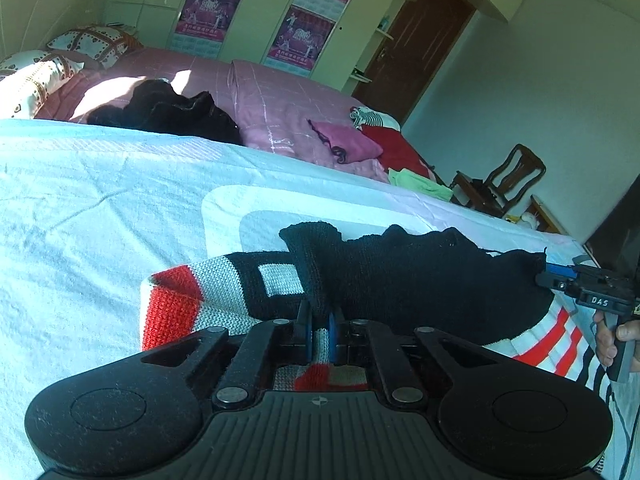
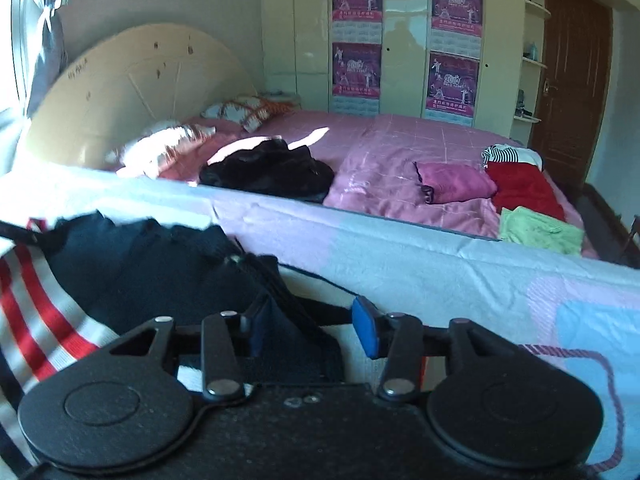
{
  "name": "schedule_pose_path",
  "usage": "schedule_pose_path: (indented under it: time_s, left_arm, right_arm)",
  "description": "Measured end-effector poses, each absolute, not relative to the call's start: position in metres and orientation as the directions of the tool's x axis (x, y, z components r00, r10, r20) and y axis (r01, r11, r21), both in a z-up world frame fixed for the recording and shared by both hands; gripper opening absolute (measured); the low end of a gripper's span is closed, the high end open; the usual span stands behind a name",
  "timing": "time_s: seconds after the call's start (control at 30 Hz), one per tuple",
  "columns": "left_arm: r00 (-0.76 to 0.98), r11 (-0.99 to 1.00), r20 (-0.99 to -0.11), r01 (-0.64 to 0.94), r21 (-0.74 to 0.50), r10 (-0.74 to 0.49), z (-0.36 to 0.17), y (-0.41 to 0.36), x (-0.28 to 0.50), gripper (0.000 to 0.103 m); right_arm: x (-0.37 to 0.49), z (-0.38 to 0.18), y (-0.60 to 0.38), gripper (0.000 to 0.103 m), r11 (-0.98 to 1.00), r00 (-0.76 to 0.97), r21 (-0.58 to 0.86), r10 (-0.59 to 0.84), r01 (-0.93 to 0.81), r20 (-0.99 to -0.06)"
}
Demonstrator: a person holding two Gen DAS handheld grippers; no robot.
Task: Fold small clothes
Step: 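Carry the black hem over the body toward the collar with both tools, then lay the hem down on the sweater and open both tools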
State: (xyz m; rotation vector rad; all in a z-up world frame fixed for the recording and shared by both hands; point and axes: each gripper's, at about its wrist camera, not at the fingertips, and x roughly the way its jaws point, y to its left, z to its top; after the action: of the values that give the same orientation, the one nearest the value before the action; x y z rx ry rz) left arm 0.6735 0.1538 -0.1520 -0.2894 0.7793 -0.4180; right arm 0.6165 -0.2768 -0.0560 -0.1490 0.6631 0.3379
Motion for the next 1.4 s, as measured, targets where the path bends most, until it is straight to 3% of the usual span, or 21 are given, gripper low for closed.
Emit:
schedule_pose_path:
  time_s: [0.03, 0.23, 0.37, 0.5, 0.53, 0.63, 0.73, 0.9, 1.0, 1.1, 1.17, 1.23, 1.3, 1.33, 1.4]
  left_arm:
    - [0.644, 0.884, -0.612, 0.261, -0.389, -0.459, -0.150, 0.152, 0.672, 0.006]
    - [0.715, 0.889, -0.547, 0.250, -0.383, -0.436, -0.138, 0.159, 0.662, 0.006]
    - [0.695, 0.927, -0.617, 0.228, -0.297, -0.368, -0.151, 0.154, 0.664, 0.007]
    - [0.725, 0.932, -0.595, 0.196, -0.306, -0.347, -0.147, 0.163, 0.660, 0.010]
    - [0.741, 0.944, -0.595, 0.170, -0.284, -0.313, -0.142, 0.166, 0.654, 0.015]
    - [0.786, 0.957, -0.555, 0.157, -0.245, -0.271, -0.119, 0.171, 0.622, 0.015]
    - [0.769, 0.941, -0.543, 0.260, -0.216, -0.337, -0.105, 0.142, 0.599, 0.015]
    - [0.677, 0.882, -0.573, 0.419, -0.217, -0.463, -0.110, 0.050, 0.597, 0.015]
    - [0.630, 0.894, -0.661, 0.421, -0.152, -0.409, -0.130, 0.023, 0.606, 0.015]
    - [0.635, 0.900, -0.651, 0.389, -0.195, -0.416, -0.129, 0.054, 0.599, 0.014]
    - [0.662, 0.920, -0.648, 0.350, -0.177, -0.377, -0.129, 0.083, 0.590, 0.003]
    - [0.654, 0.908, -0.632, 0.334, -0.253, -0.416, -0.133, 0.113, 0.584, 0.003]
    - [0.671, 0.922, -0.632, 0.292, -0.254, -0.387, -0.128, 0.122, 0.579, 0.003]
    - [0.694, 0.947, -0.643, 0.241, -0.214, -0.322, -0.122, 0.119, 0.575, 0.003]
    - [0.722, 0.936, -0.597, 0.248, -0.249, -0.350, -0.107, 0.116, 0.562, 0.004]
  right_arm:
    - [0.621, -0.060, -0.271, 0.004, 0.933, 0.720, -0.064, 0.229, -0.355, -0.655]
    - [0.629, -0.060, -0.263, 0.005, 0.951, 0.765, -0.077, 0.192, -0.300, -0.615]
    - [0.635, -0.078, -0.265, 0.006, 0.963, 0.734, -0.089, 0.132, -0.254, -0.666]
    - [0.628, -0.068, -0.274, 0.015, 0.981, 0.753, -0.048, 0.112, -0.187, -0.648]
    - [0.620, -0.059, -0.276, 0.015, 0.983, 0.771, -0.050, 0.104, -0.174, -0.628]
    - [0.587, -0.040, -0.271, 0.017, 0.978, 0.783, -0.043, 0.139, -0.206, -0.606]
    - [0.559, -0.034, -0.237, 0.017, 0.941, 0.751, -0.019, 0.258, -0.339, -0.608]
    - [0.557, -0.050, -0.165, 0.015, 0.883, 0.662, 0.062, 0.393, -0.464, -0.639]
    - [0.568, -0.061, -0.156, 0.013, 0.891, 0.652, 0.016, 0.345, -0.454, -0.675]
    - [0.569, -0.062, -0.193, 0.009, 0.926, 0.680, -0.022, 0.259, -0.376, -0.686]
    - [0.568, -0.060, -0.238, 0.009, 0.959, 0.699, -0.043, 0.174, -0.281, -0.694]
    - [0.563, -0.059, -0.273, 0.000, 0.967, 0.686, -0.004, 0.178, -0.255, -0.705]
    - [0.555, -0.058, -0.287, 0.008, 0.979, 0.696, -0.055, 0.101, -0.198, -0.711]
    - [0.549, -0.054, -0.291, 0.009, 0.980, 0.698, -0.021, 0.124, -0.196, -0.705]
    - [0.530, -0.042, -0.285, 0.019, 0.976, 0.728, 0.015, 0.172, -0.217, -0.663]
